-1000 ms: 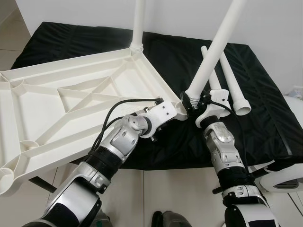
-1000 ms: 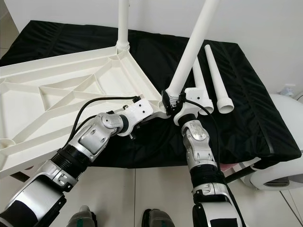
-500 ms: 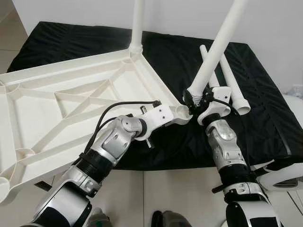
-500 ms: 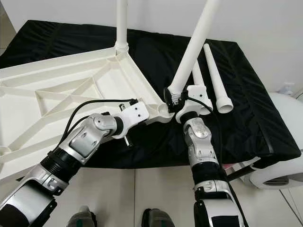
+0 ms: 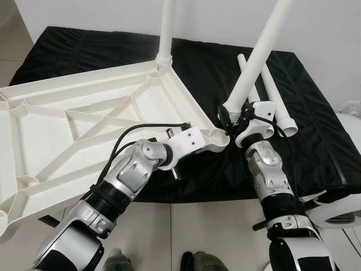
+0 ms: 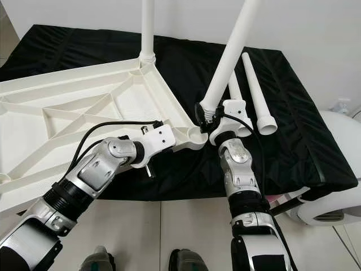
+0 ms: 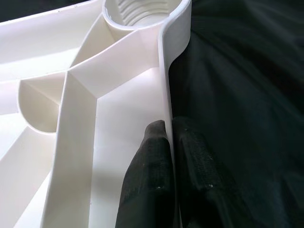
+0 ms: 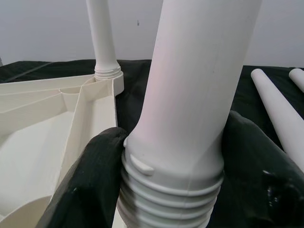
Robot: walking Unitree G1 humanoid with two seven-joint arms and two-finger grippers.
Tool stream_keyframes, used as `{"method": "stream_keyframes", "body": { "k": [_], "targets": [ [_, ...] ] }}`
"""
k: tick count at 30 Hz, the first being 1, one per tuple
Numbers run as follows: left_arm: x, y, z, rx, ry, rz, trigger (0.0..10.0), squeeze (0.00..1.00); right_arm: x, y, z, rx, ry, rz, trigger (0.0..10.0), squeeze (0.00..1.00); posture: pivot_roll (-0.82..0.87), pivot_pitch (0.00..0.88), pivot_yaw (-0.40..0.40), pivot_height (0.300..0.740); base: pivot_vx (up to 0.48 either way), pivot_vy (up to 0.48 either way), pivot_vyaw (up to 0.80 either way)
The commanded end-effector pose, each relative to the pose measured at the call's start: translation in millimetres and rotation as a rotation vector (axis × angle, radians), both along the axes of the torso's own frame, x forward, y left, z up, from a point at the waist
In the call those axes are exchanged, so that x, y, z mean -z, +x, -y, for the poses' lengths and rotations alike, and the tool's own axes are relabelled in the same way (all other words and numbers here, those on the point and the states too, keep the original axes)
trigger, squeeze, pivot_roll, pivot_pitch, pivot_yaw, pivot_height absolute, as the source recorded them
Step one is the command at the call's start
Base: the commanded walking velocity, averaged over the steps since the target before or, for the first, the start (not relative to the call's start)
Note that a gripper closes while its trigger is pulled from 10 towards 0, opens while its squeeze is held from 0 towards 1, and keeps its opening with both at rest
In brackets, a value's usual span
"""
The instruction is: Building children table
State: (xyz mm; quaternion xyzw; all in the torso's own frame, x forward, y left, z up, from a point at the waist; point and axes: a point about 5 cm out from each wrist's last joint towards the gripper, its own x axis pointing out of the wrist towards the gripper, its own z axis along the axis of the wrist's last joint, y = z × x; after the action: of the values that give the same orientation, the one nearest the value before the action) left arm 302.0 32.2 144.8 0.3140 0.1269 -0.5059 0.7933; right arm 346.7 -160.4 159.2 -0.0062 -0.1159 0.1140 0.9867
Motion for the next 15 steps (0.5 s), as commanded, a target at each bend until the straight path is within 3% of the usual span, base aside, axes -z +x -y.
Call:
{"method": "stream_keyframes", "body": {
  "k": [1,7,15],
  "targets": [
    [9,-13.2,7.7,0.118,0.002,-0.057,10.0,0.0,-3,1.1,4.3,0.015,0.002,0.018,10.0,0.0,0.03,0.065,-0.082,0.74,0.0,0.0,0.0],
    [10,-24.7,15.6,0.2,0.006,-0.052,10.0,0.0,-3,1.4,4.3,0.017,0.005,0.021,10.0,0.0,0.03,0.066,-0.077,0.74,0.0,0.0,0.0],
    [10,-19.5,16.9,0.15,0.004,-0.043,10.0,0.0,-2,0.6,2.5,0.015,0.009,0.021,10.0,0.0,0.03,0.067,-0.078,0.74,0.0,0.0,0.0]
  ]
}}
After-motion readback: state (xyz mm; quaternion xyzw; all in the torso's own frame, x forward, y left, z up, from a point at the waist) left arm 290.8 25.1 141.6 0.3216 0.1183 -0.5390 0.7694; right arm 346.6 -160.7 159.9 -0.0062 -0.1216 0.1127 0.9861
